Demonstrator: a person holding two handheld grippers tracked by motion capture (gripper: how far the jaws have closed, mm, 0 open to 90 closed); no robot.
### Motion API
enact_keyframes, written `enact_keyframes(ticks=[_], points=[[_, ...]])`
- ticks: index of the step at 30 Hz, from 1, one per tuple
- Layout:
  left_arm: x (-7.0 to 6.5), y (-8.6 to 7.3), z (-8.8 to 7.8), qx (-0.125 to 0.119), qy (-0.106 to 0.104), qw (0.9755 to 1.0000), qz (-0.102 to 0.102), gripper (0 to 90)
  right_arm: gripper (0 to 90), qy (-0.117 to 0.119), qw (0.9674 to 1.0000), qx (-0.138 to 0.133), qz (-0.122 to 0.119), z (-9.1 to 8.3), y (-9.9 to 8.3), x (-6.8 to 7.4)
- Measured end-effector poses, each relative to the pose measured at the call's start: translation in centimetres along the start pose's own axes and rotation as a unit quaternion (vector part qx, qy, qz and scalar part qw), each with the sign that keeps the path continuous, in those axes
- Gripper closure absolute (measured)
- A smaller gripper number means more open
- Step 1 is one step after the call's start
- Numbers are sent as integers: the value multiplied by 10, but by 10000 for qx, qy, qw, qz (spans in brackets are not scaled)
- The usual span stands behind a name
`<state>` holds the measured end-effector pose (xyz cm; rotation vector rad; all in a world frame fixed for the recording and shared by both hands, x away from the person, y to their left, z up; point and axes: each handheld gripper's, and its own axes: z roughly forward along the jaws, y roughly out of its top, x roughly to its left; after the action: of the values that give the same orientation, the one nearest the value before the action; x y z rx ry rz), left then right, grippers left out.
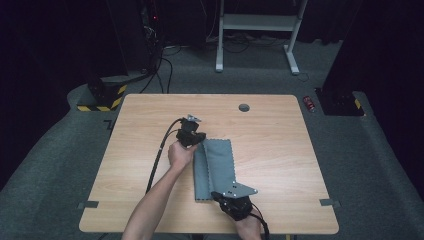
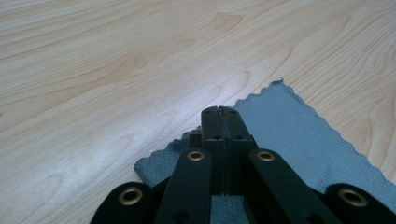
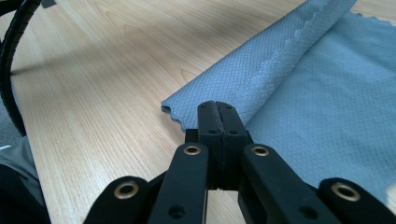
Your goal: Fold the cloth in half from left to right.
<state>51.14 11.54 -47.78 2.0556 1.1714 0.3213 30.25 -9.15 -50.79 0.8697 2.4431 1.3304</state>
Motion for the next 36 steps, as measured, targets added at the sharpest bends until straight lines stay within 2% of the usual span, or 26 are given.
enact_keyframes(ticks=[9,16,23,25,28,36], points=[[-16,12,10,38,-65,9997,231,900,900,-186,9997,-15,147,-13,-8,-8],[-22,14,17,49,-145,9996,226,900,900,-264,9994,-20,243,-19,-15,-13],[-34,19,25,67,-177,9992,347,899,900,-333,9988,-28,370,-25,-22,-18],[-36,19,28,160,-192,9989,406,899,900,-345,9987,-3,383,-26,-24,-19],[-42,22,33,169,-229,9984,480,898,900,-383,9983,16,435,-28,-29,-20],[-50,24,44,253,-235,9980,523,895,898,-444,9971,105,607,-31,-35,-27]])
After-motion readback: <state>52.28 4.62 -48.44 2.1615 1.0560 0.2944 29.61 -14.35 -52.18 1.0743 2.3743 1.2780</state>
